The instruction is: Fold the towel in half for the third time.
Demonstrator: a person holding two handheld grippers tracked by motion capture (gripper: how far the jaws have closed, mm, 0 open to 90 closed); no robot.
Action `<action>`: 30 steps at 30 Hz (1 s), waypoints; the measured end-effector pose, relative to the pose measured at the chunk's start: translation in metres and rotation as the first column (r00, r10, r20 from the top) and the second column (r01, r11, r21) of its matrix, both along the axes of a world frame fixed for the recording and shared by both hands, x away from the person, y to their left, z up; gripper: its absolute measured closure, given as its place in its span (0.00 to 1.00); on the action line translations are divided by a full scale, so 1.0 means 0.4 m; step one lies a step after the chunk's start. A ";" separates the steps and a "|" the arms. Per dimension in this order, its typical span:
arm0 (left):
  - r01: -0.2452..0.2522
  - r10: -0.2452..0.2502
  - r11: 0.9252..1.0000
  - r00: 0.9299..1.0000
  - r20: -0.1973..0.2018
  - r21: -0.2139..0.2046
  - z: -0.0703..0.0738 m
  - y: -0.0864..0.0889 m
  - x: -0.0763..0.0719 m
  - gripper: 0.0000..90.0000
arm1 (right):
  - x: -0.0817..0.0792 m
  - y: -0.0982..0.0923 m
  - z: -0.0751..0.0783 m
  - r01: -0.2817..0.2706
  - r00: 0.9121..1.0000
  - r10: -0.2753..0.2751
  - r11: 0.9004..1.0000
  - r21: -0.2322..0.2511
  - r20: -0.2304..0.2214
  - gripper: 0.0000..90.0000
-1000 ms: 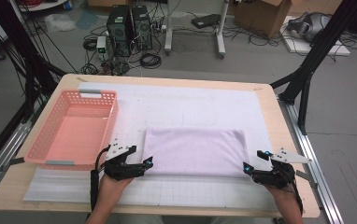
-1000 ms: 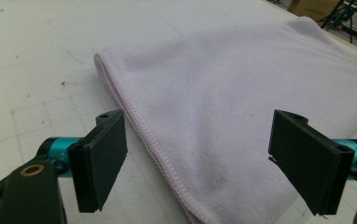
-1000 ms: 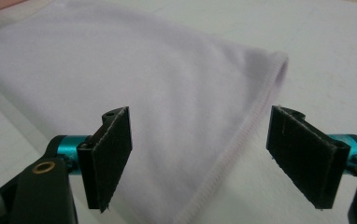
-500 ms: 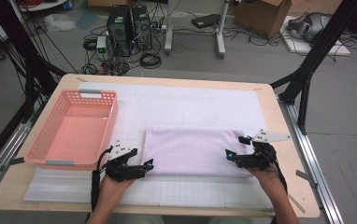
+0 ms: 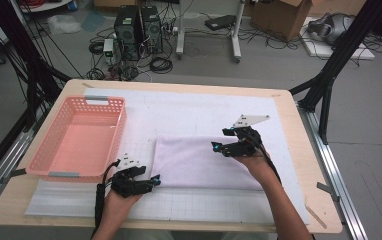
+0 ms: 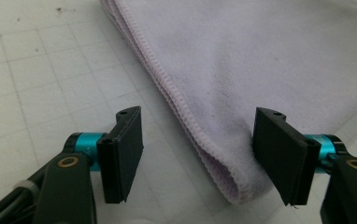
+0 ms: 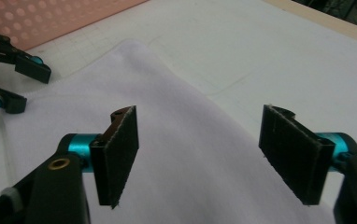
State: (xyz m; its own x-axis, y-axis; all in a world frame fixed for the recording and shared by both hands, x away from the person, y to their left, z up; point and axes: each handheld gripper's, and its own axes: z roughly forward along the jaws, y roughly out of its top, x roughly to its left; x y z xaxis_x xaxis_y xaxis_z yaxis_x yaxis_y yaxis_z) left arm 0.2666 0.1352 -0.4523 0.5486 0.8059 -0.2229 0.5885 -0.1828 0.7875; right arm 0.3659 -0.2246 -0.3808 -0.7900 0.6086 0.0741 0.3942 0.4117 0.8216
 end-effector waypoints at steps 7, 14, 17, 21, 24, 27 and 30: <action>-0.018 0.017 0.998 1.000 0.018 0.060 0.002 -0.013 -0.009 0.42 | 0.054 0.096 -0.007 -0.054 0.998 0.053 0.997 -0.047 -0.023 0.34; 0.023 -0.025 0.997 0.999 0.033 0.079 0.004 -0.039 -0.022 0.68 | 0.098 0.198 -0.010 -0.100 0.995 0.096 0.991 -0.093 -0.038 0.34; 0.024 -0.025 0.998 0.999 0.022 0.052 0.000 -0.031 -0.019 0.70 | 0.117 0.238 -0.017 -0.119 0.992 0.114 0.986 -0.114 -0.050 0.34; 0.012 -0.012 1.000 1.000 0.007 0.026 -0.001 -0.032 -0.017 0.78 | 0.139 0.292 -0.033 -0.153 0.987 0.144 0.976 -0.155 -0.067 0.35; 0.005 -0.005 1.000 1.000 -0.017 -0.009 -0.003 -0.031 -0.015 0.86 | 0.157 0.335 -0.046 -0.187 0.981 0.173 0.965 -0.185 -0.092 0.38; -0.002 0.001 1.000 0.999 -0.035 -0.027 -0.003 -0.028 -0.013 0.88 | 0.171 0.377 -0.062 -0.229 0.971 0.207 0.950 -0.211 -0.120 0.42; -0.004 0.002 0.999 0.999 -0.045 -0.039 -0.003 -0.024 -0.011 0.89 | 0.182 0.414 -0.078 -0.265 0.961 0.236 0.934 -0.241 -0.142 0.45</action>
